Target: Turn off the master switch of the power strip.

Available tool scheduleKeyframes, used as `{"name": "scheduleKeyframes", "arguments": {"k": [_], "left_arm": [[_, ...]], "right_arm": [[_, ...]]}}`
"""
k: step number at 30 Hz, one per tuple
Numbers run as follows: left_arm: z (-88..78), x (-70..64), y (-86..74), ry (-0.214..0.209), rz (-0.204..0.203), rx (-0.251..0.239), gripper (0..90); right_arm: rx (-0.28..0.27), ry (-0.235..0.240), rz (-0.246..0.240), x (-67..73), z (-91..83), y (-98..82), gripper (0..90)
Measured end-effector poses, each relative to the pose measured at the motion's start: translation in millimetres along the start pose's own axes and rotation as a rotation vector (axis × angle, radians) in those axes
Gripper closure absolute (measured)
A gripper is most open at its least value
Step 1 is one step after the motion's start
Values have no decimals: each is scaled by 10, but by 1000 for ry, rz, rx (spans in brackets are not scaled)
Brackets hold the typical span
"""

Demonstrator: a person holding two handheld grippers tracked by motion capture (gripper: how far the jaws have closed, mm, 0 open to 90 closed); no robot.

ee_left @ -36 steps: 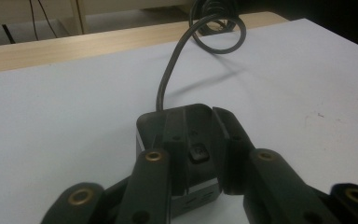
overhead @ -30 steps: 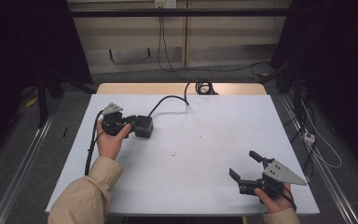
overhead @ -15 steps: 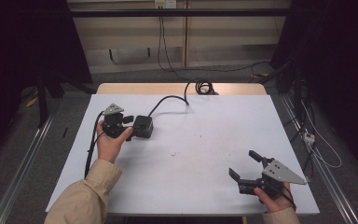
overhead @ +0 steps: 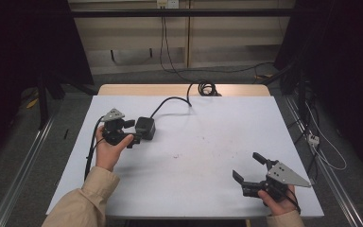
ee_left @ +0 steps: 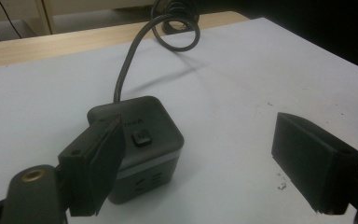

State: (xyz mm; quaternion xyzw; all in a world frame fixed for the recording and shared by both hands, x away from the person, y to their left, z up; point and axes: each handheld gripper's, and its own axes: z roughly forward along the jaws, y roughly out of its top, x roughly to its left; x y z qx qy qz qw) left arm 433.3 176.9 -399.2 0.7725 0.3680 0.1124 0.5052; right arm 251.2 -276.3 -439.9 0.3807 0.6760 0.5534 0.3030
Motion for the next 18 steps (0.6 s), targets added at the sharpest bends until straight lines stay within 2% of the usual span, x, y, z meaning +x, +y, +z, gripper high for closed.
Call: {"name": "scheduleKeyframes", "arguments": {"k": [6,15,18], "left_arm": [[-54,0,-78,6,11,2,138],[-113,6,-207,-2,0,-1,126],[-136,-17,-236,-7,17,4,120]], "right_arm": [[-2,0,-1,2,1,1,46],[0,-2,1,-2,-6,-2,46],[1,-5,2,-3,-9,-2,46]]}}
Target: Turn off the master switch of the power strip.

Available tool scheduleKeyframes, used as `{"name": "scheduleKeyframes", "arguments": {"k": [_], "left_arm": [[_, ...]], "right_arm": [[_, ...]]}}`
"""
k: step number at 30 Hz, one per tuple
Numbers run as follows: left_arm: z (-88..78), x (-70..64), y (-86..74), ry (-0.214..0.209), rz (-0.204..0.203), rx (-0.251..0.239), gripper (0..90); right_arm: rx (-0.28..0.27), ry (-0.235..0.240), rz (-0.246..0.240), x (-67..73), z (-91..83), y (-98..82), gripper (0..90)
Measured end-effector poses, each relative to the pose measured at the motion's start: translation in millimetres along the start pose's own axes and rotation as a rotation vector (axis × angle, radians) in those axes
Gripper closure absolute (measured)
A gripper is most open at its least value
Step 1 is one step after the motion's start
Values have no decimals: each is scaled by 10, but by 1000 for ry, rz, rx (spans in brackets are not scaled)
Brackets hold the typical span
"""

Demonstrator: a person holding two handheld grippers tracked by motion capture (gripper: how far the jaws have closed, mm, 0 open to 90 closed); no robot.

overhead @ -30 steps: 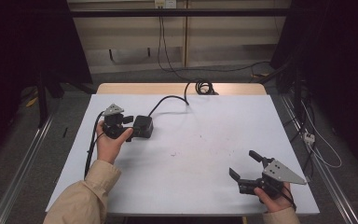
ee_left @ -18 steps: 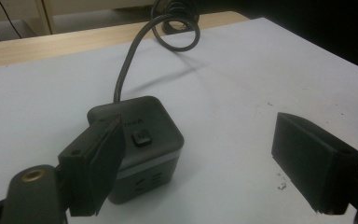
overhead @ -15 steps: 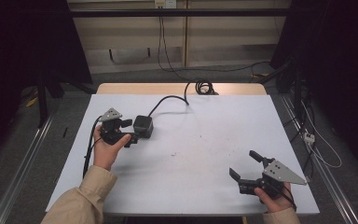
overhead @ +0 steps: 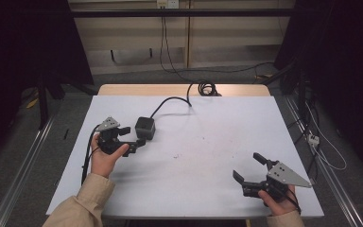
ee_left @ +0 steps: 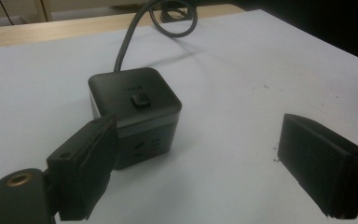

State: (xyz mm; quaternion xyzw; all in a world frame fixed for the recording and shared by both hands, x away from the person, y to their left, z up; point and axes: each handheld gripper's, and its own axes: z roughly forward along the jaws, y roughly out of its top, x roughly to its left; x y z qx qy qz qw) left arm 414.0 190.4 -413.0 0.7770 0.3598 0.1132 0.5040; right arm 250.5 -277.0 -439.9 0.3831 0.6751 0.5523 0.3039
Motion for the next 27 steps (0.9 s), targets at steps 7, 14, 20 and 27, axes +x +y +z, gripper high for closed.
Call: {"name": "scheduleKeyframes", "arguments": {"k": [7,14,20,27], "left_arm": [[-56,-49,-53,-16,10,-11,116],[-105,-49,-112,-19,8,-17,109],[-131,-60,-152,-22,7,-17,100],[-161,-59,-221,-22,13,-9,94]], "right_arm": [[-2,2,4,4,3,-2,46],[-2,-1,10,0,3,-5,45],[-2,-1,12,-2,3,-5,45],[-4,-1,12,-5,-1,-5,45]]}}
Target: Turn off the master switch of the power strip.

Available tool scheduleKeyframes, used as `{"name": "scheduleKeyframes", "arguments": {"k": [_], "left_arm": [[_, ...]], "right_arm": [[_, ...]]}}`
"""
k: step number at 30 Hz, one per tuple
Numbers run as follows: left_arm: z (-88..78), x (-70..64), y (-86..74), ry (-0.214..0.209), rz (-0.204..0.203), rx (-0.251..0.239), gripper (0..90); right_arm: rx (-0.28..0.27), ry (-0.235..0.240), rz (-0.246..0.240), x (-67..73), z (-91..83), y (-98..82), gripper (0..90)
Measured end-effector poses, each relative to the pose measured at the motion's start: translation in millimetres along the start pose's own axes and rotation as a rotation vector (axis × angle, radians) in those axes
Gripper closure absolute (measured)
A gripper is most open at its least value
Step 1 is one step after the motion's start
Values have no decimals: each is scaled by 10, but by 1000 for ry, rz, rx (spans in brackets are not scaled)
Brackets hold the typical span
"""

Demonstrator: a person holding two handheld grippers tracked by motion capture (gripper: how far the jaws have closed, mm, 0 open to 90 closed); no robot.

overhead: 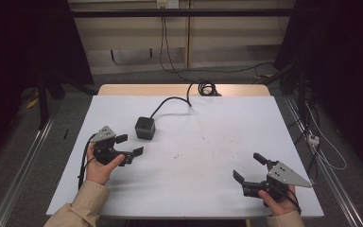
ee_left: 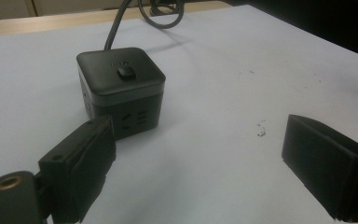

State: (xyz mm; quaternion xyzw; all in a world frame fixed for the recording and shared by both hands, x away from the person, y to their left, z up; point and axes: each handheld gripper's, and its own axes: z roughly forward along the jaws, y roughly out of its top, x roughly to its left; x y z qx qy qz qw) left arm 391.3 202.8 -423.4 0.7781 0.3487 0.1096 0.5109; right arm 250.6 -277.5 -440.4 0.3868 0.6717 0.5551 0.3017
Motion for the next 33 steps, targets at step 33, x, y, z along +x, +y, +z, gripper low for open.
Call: {"name": "scheduleKeyframes", "arguments": {"k": [33], "left_arm": [[-356,20,-288,18,-20,-3,85]], "right_arm": [[3,-1,1,1,1,3,45]]}}
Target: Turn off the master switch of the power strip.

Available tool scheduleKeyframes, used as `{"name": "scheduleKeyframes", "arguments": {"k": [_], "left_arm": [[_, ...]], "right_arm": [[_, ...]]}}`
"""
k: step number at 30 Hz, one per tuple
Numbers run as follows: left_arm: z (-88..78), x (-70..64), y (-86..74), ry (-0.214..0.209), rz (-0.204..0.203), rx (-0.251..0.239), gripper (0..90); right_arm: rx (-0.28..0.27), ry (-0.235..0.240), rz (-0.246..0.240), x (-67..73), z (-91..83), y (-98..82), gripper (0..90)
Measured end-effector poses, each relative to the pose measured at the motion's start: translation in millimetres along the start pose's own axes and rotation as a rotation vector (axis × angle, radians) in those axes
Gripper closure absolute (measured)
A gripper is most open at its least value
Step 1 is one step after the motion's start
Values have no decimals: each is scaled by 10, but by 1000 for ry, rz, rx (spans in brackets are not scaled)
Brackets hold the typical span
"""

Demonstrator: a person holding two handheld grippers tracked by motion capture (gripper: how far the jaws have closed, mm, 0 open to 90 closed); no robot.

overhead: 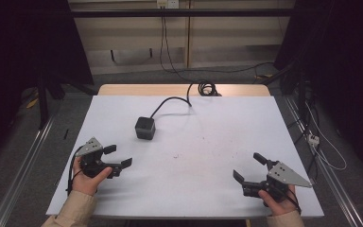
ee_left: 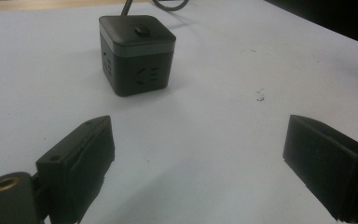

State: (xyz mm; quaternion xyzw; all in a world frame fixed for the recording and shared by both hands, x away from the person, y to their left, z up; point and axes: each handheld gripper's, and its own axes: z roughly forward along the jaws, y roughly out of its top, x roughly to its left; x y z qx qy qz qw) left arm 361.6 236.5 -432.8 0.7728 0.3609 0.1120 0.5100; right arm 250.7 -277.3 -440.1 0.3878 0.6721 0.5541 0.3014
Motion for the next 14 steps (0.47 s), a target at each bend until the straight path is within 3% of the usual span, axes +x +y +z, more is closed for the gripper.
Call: {"name": "scheduleKeyframes", "arguments": {"k": [14], "left_arm": [[-40,-29,-107,0,4,-3,75]], "right_arm": [[4,-3,4,-3,-3,-13,45]]}}
